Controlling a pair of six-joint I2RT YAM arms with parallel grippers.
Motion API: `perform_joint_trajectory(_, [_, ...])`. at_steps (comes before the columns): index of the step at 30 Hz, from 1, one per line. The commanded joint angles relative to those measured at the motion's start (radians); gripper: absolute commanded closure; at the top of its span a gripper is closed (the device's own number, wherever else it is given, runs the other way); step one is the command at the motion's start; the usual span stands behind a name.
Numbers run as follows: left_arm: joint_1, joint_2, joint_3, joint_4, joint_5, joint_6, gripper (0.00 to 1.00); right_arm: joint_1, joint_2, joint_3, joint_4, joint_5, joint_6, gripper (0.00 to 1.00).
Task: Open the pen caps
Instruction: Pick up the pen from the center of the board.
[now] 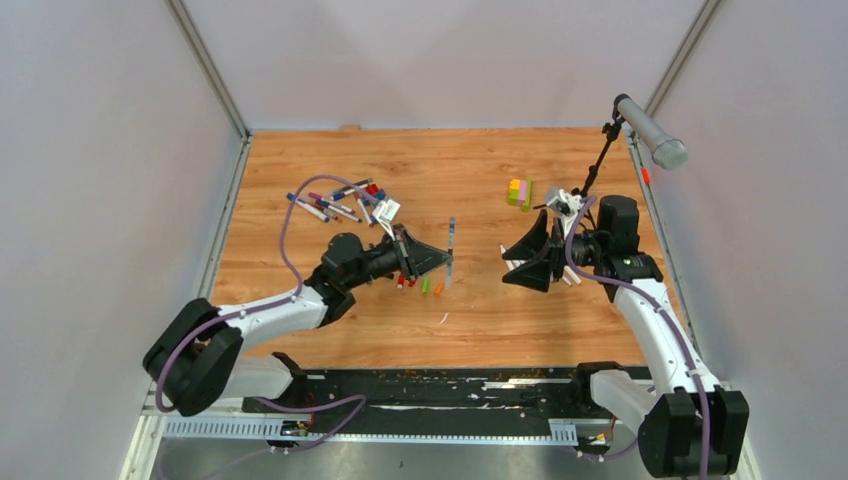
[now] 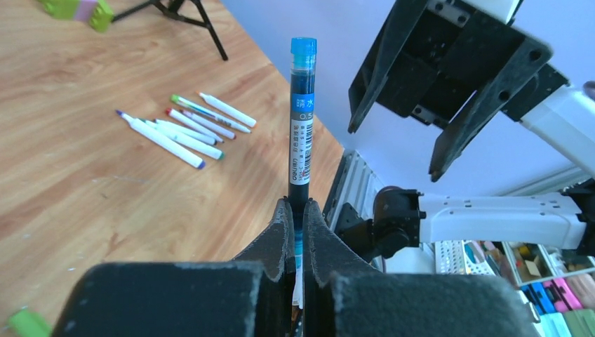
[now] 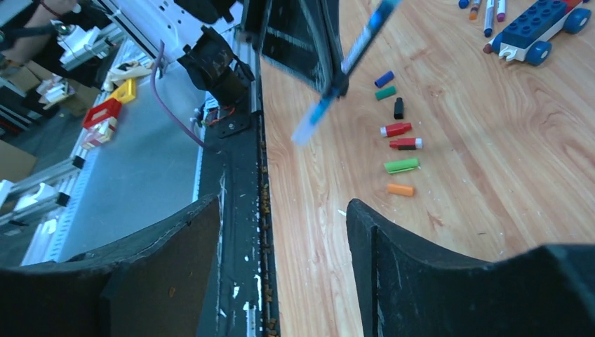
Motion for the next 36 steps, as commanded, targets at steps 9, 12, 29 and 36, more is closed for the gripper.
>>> perform_joint_trajectory(9, [-0.236, 0.213, 0.089, 0.278, -0.244, 0.004, 1.00, 0.024, 0.028, -0.040, 0.283, -0.003, 0.337, 0.26])
perform_joint_trajectory(12, [-0.265, 0.249, 0.112, 0.290, -0.256, 0.006, 1.00, 0.034, 0.045, -0.041, 0.283, 0.033, 0.352, 0.26])
perform_joint_trajectory(29, [-0.342, 0.349, 0.171, 0.336, -0.271, 0.001, 1.00, 0.041, 0.077, -0.071, 0.366, 0.188, 0.481, 0.63])
perform_joint_trajectory(36, [-0.349, 0.351, 0.184, 0.323, -0.262, 0.011, 0.94, 0.045, 0.092, -0.084, 0.456, 0.124, 0.561, 1.00])
